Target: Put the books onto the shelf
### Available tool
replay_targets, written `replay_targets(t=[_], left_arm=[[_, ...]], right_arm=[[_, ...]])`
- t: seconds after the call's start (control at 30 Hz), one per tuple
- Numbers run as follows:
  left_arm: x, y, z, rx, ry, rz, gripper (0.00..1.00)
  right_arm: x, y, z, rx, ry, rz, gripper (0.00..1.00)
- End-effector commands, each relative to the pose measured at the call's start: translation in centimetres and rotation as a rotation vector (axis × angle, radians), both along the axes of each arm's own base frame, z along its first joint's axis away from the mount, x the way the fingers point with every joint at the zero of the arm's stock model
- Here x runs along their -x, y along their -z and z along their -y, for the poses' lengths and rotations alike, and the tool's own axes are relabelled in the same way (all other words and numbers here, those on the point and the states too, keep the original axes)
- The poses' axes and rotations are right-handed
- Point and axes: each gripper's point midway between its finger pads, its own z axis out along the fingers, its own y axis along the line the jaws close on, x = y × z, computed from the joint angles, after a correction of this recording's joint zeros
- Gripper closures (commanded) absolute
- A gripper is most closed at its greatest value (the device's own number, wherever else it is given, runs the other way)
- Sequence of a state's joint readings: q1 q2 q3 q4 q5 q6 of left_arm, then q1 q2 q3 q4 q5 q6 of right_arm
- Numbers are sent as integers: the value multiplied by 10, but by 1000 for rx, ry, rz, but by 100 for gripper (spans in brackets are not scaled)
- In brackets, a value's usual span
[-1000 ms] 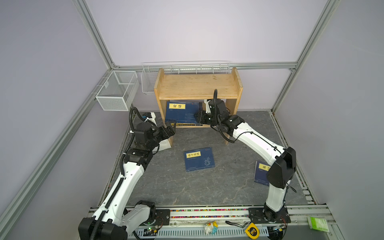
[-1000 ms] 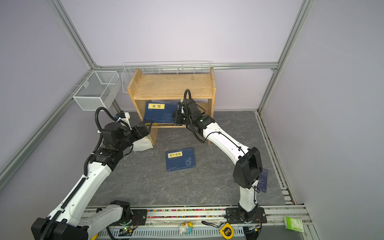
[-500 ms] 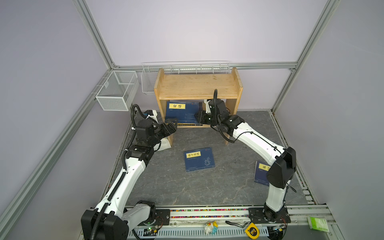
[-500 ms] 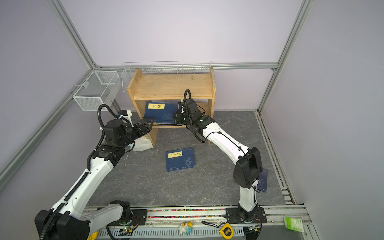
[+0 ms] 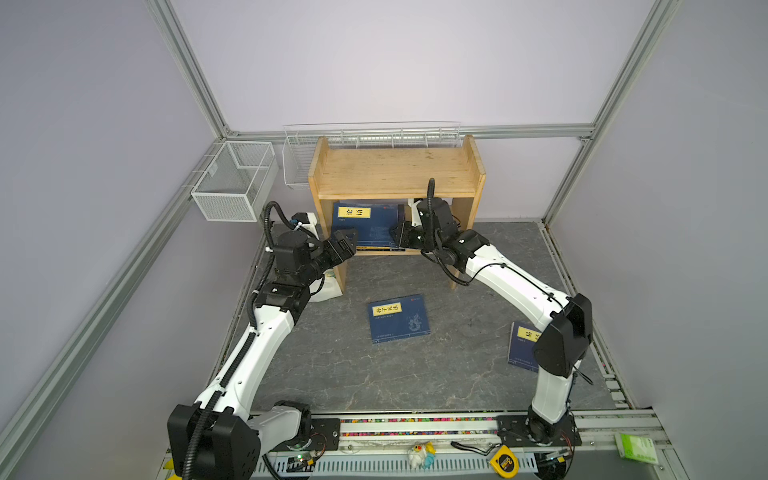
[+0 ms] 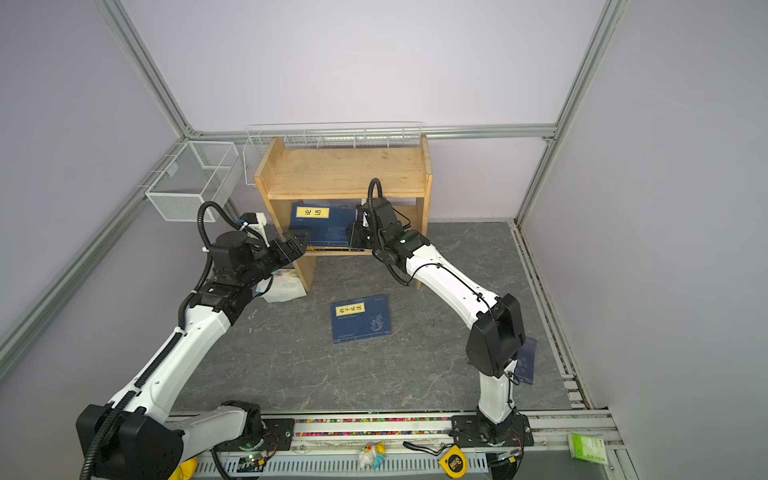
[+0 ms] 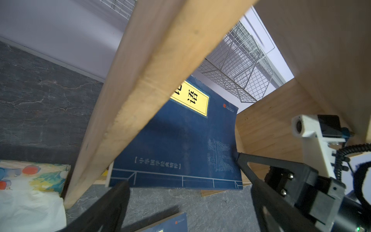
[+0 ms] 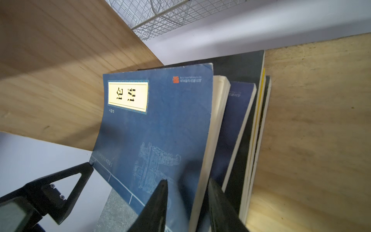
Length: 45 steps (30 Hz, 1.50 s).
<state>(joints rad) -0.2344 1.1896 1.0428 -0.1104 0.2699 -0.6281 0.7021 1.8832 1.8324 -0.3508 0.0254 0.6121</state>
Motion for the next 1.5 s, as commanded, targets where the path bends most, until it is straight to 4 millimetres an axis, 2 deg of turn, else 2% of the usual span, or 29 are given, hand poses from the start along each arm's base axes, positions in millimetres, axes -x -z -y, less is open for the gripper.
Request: replay_targets(t=[0.0,0.5,0.8,1.03,1.3,1.47], left_arm=[[-2,-20,0,16,5,42,5],[-9,-16,3,-1,15,54,5],[-12,-25,4,-22,28,92,5],[-17,-21,7,-23,36,82,5],[5,-29,0,-20,27,88,4],[10,-17,-2,-38,23,48,4]], right_arm=[[-3,-11,5,-16,-4,38,63],[0,-12,0,-47,-28,29,64],[2,-14,5,-45,-20,33,65],[4,-8,6,-53,-21,18,65],[2,-6,7,-41,-15,16,65],[1,-5,8,-40,-12,12,66]])
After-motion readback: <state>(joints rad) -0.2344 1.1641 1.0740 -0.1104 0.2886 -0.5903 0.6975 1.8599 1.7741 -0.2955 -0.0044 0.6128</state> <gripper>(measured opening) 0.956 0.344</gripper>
